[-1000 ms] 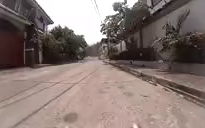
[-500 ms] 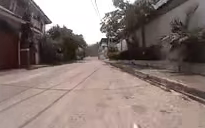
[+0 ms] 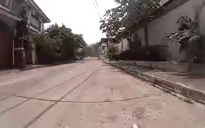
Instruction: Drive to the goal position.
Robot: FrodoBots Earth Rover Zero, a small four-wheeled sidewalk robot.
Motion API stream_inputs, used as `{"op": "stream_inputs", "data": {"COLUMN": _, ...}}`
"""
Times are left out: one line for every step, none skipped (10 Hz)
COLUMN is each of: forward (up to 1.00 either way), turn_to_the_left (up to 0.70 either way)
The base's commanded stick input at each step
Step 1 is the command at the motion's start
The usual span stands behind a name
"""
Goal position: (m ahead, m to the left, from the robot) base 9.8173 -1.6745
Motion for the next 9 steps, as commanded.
{"op": "stream_inputs", "data": {"forward": 1.00, "turn_to_the_left": 0.42}}
{"op": "stream_inputs", "data": {"forward": 1.00, "turn_to_the_left": 0.39}}
{"op": "stream_inputs", "data": {"forward": 1.00, "turn_to_the_left": 0.19}}
{"op": "stream_inputs", "data": {"forward": 1.00, "turn_to_the_left": 0.06}}
{"op": "stream_inputs", "data": {"forward": 1.00, "turn_to_the_left": 0.02}}
{"op": "stream_inputs", "data": {"forward": 1.00, "turn_to_the_left": 0.02}}
{"op": "stream_inputs", "data": {"forward": 1.00, "turn_to_the_left": 0.02}}
{"op": "stream_inputs", "data": {"forward": 1.00, "turn_to_the_left": 0.02}}
{"op": "stream_inputs", "data": {"forward": 1.00, "turn_to_the_left": 0.02}}
